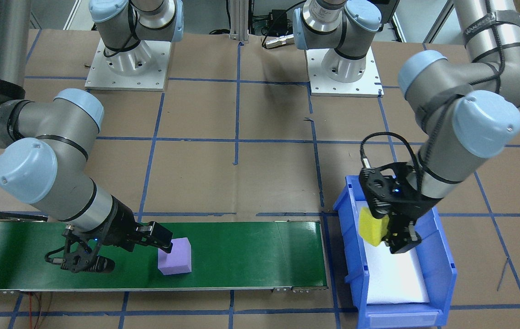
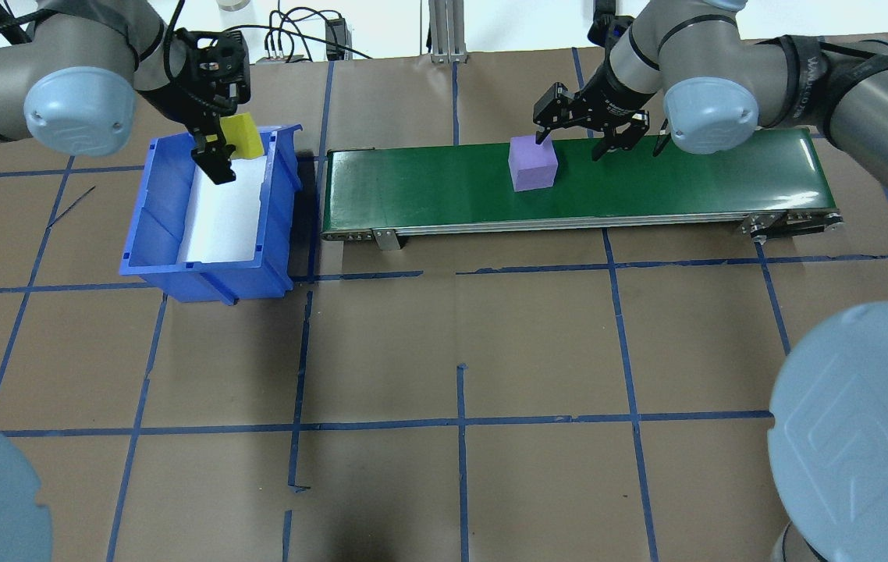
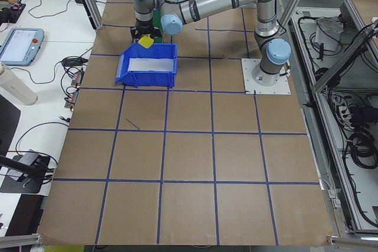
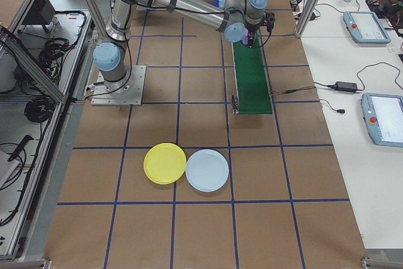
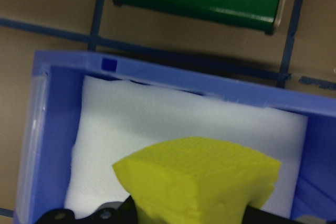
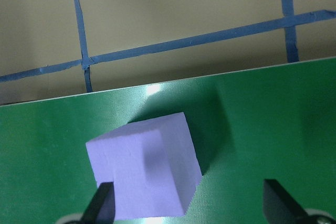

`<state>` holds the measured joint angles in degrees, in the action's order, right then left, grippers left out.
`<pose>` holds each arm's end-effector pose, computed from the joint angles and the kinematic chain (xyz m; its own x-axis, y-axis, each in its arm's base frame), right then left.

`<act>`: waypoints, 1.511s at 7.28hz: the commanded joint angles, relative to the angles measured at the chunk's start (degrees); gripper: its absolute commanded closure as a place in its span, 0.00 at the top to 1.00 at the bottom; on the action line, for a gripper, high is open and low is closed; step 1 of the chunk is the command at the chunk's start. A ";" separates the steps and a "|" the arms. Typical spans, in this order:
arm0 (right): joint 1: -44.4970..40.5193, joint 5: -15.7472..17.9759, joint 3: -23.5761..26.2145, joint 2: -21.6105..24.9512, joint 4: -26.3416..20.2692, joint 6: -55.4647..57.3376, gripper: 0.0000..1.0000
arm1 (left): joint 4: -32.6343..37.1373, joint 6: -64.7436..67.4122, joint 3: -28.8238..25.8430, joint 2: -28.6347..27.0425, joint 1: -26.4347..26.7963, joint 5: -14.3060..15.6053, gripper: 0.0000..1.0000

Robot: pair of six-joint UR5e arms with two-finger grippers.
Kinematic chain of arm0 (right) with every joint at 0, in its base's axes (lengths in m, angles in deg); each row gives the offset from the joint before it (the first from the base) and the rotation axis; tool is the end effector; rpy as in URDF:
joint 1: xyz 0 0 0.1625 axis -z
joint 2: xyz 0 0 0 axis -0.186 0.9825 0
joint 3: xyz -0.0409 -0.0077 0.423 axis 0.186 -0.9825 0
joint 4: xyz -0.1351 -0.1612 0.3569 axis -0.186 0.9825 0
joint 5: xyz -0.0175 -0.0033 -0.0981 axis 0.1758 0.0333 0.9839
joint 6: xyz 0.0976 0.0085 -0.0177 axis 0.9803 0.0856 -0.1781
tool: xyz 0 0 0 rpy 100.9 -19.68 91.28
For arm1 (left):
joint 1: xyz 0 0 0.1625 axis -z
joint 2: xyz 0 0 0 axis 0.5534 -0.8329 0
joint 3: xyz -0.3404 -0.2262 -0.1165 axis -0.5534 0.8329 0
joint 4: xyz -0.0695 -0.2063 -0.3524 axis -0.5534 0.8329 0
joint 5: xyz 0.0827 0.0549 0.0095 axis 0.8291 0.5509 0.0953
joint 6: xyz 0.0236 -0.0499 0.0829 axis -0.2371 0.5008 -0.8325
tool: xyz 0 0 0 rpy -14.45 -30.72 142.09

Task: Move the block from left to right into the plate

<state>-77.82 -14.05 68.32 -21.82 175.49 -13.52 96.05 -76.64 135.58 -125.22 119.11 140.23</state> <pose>0.1499 -0.6648 0.2926 -0.9307 0.1210 -0.3453 0.1484 0.9875 -0.0539 -0.0950 -0.6387 0.3672 -0.0860 0.9851 -0.1488 0.9911 0.0694 -0.1134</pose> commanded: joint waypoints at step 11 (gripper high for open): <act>2.82 17.37 2.95 5.17 2.75 -15.26 0.28 | -25.01 -3.30 9.96 -7.15 10.56 0.10 0.99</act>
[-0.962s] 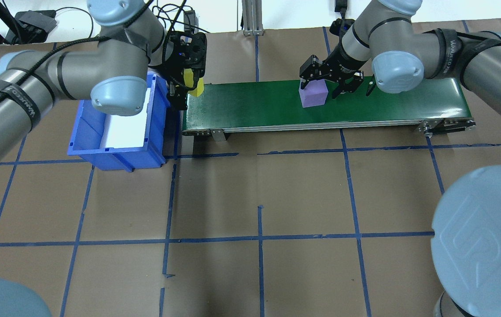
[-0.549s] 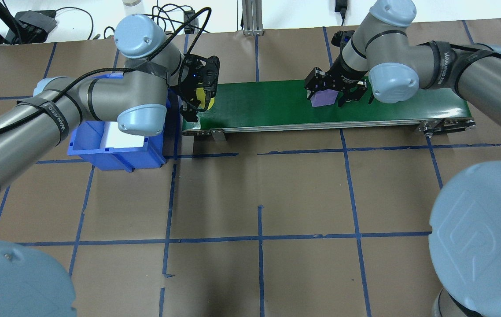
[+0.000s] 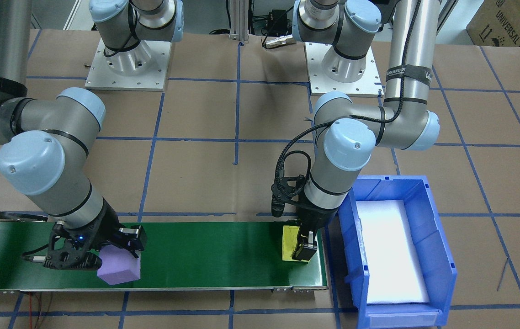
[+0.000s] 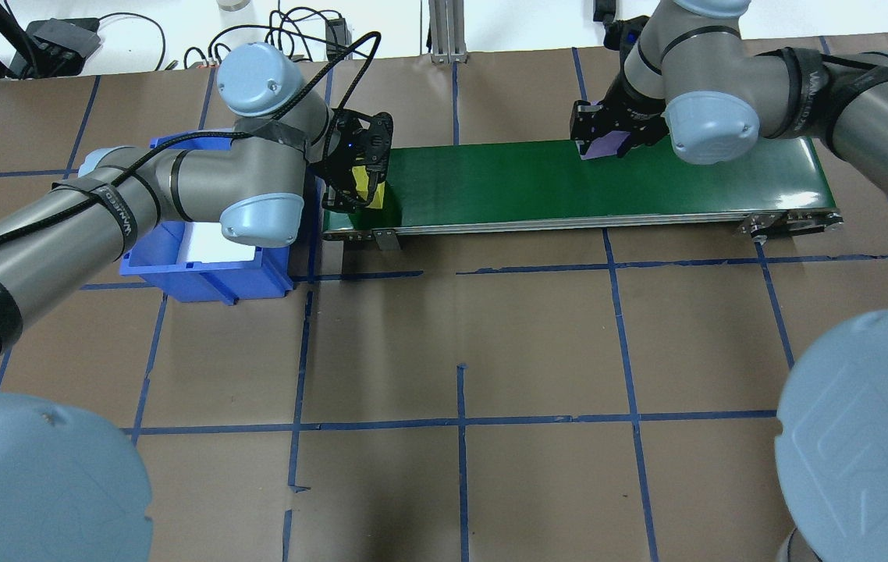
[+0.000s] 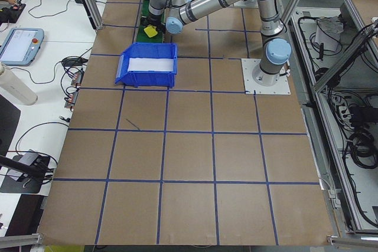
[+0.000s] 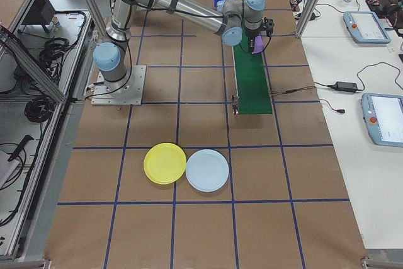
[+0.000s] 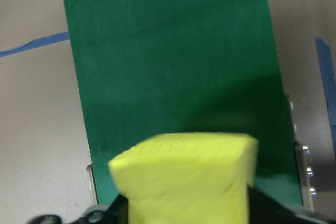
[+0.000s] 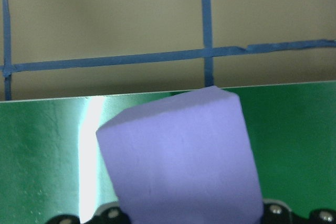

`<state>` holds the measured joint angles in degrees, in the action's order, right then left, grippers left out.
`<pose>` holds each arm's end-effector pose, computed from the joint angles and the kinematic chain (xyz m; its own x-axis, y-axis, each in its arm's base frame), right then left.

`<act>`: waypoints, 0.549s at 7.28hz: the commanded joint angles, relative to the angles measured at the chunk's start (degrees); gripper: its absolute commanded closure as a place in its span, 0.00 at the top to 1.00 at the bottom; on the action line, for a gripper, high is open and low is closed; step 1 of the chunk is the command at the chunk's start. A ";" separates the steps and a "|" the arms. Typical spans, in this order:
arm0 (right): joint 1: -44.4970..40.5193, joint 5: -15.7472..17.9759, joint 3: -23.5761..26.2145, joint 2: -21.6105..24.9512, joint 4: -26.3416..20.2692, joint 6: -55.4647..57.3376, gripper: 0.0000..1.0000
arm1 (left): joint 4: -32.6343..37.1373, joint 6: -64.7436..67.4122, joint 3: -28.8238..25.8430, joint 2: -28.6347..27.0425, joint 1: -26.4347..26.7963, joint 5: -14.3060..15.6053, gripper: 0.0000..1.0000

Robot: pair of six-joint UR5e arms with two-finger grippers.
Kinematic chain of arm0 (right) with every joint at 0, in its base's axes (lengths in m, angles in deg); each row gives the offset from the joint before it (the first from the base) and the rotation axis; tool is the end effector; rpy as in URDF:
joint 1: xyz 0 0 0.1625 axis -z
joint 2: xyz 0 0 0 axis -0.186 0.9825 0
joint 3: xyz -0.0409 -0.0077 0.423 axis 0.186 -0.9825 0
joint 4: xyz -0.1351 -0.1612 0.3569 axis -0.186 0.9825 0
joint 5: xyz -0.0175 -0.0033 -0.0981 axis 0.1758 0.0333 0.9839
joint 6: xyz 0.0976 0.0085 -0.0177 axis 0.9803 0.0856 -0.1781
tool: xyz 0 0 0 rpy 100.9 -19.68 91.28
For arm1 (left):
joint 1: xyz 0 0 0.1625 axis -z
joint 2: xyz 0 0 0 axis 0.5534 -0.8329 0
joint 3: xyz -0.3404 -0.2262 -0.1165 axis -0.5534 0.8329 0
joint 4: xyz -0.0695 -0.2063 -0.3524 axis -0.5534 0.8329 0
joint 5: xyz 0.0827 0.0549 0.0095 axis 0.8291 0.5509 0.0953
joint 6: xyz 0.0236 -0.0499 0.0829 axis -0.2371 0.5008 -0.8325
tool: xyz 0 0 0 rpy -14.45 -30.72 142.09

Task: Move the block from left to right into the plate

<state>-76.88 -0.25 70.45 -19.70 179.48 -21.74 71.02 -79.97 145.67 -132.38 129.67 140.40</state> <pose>0.1160 -0.6585 0.3021 -0.9950 0.0124 -0.0991 0.0291 0.9853 -0.1686 -0.2111 -0.6190 0.2564 0.1500 0.9461 -0.2872 0.9788 -0.1831 -0.0919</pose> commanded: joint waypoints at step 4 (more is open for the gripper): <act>28.04 5.54 6.10 11.07 -11.01 -37.91 0.30 | 5.24 4.99 -2.30 2.38 0.00 0.37 0.99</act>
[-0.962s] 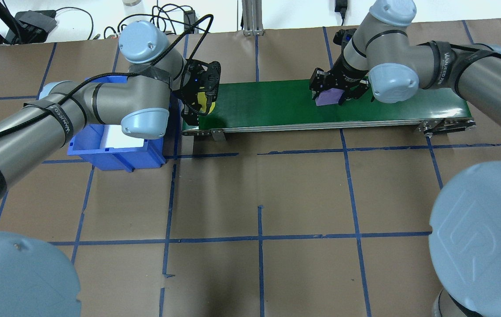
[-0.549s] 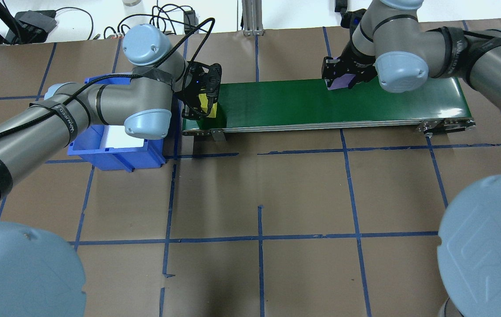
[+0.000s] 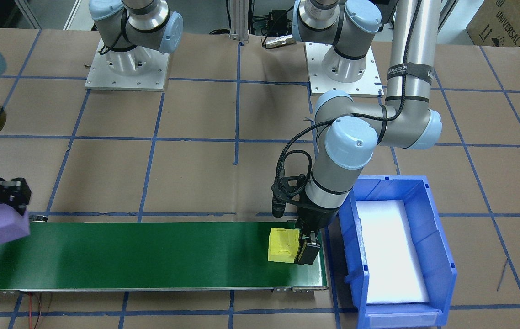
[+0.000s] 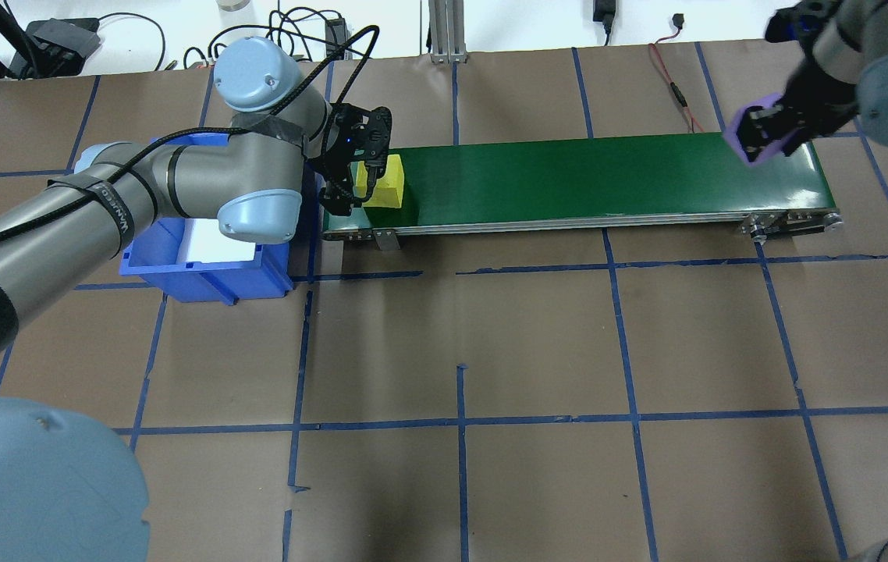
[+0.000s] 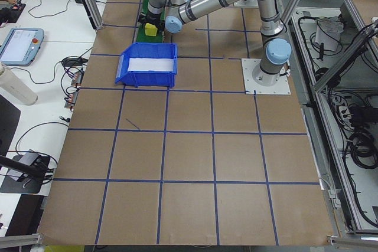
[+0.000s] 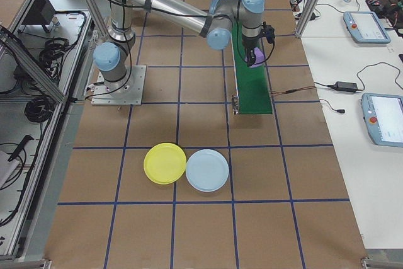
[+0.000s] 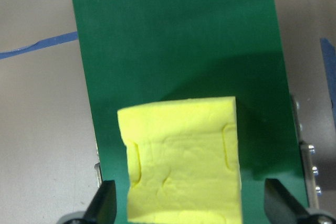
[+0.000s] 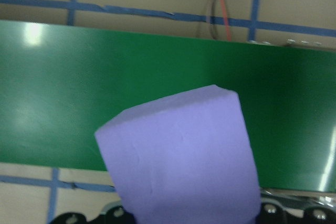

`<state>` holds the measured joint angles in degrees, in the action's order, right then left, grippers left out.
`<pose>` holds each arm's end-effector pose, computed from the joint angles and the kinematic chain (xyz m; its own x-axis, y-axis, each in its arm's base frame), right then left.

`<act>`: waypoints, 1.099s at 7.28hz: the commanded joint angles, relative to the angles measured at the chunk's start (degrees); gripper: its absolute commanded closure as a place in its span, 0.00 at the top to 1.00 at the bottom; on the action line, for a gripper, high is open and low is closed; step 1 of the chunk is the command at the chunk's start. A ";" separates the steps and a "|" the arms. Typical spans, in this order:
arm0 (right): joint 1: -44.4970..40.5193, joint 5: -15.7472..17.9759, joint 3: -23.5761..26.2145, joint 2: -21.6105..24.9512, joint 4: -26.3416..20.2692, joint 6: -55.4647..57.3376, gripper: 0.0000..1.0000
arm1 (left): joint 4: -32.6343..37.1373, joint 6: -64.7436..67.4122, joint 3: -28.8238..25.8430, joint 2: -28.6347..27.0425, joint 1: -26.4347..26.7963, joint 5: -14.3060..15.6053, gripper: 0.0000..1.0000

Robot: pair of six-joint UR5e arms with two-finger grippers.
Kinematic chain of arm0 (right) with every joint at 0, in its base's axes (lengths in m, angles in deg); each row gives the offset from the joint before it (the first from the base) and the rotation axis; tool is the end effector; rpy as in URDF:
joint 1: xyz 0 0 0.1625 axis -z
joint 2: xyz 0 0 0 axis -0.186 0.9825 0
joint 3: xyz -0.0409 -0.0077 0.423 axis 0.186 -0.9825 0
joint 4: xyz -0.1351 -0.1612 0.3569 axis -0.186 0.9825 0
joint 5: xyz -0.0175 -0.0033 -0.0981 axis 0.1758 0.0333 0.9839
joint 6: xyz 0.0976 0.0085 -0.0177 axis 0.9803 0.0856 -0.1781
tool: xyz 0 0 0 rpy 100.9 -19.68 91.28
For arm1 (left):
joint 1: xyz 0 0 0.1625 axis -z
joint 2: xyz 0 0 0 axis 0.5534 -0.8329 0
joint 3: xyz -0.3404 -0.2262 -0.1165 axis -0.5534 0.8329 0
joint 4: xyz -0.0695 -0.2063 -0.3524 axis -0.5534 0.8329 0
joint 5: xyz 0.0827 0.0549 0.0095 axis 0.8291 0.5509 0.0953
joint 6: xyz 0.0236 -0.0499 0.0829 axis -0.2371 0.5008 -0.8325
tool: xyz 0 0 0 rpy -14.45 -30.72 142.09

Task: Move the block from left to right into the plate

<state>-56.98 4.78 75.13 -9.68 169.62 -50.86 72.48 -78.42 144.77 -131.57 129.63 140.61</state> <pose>-0.0994 -0.5974 0.3524 -0.9910 -0.1302 0.0315 -0.1324 0.9876 -0.0848 -0.2104 -0.6205 0.2693 0.1227 0.9495 -0.2887 0.9831 -0.1562 -0.0959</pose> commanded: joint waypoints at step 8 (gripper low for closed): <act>39.67 -0.99 8.63 -5.60 9.09 -38.71 0.29 | 45.13 80.47 -8.38 25.67 -3.04 7.46 1.00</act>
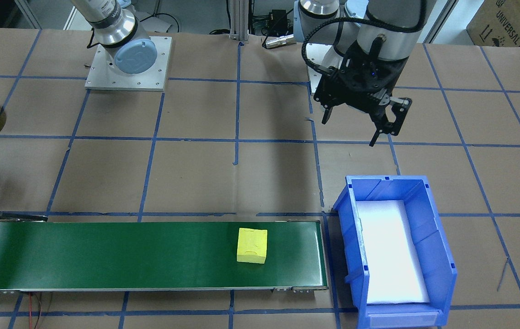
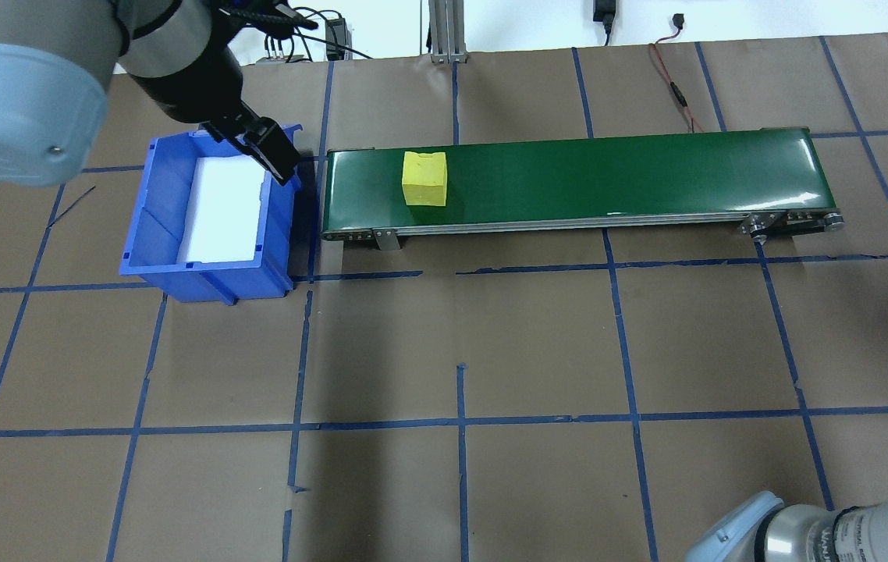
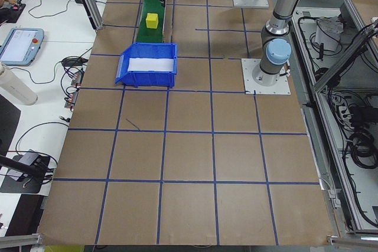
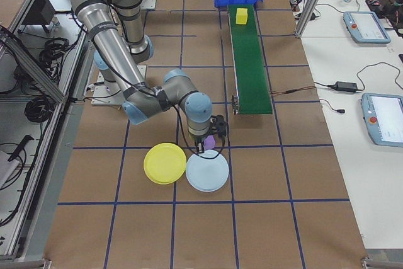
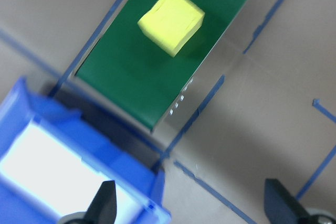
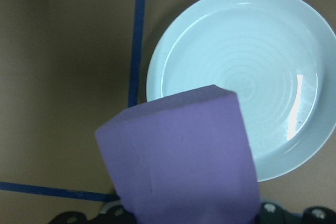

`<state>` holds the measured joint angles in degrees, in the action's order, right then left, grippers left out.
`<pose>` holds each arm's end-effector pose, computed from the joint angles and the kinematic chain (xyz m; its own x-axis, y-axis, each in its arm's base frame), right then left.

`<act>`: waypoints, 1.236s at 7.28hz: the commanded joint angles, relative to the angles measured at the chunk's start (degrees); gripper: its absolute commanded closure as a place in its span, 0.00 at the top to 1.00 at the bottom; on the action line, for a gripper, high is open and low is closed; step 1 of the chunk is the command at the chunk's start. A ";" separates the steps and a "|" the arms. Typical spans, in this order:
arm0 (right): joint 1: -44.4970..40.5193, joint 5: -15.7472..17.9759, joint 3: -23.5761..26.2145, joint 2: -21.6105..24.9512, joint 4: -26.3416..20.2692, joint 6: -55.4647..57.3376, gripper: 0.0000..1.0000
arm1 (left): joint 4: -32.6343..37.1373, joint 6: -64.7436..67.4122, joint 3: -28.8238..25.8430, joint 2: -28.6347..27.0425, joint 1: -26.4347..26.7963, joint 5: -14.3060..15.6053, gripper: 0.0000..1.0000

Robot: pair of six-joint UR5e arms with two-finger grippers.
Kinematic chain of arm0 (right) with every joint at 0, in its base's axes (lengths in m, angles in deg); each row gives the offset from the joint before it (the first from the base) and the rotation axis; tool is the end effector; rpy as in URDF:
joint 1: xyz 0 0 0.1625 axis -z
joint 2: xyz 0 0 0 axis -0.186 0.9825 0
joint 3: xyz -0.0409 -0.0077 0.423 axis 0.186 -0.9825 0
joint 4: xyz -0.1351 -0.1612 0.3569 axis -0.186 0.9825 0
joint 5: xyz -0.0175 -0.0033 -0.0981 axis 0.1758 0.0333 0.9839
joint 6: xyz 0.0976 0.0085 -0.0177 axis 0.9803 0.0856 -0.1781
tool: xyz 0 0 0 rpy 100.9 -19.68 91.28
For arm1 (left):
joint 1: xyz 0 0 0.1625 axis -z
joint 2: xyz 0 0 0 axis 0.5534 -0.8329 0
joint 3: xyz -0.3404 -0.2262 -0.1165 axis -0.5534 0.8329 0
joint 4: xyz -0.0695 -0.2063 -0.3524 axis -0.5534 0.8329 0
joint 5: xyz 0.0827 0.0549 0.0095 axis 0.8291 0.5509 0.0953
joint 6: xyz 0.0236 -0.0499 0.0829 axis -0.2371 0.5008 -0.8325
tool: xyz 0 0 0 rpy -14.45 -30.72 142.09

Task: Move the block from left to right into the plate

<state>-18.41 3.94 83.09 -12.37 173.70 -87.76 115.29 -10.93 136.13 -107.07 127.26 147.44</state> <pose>-0.4300 -0.3955 0.2688 -0.9942 -0.1018 -0.0349 -0.1013 0.9947 -0.0172 -0.1646 -0.5023 0.5060 -0.8876 0.4567 -0.0599 0.4606 0.8812 -0.1063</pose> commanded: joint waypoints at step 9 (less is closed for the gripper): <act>-1.52 -8.41 0.50 -1.38 9.65 -2.81 1.00 | 3.65 24.06 1.15 2.48 -1.90 -5.17 1.00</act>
<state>-18.10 -4.41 83.62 -15.82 185.58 -91.22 119.15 12.40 137.08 -104.97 125.40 142.29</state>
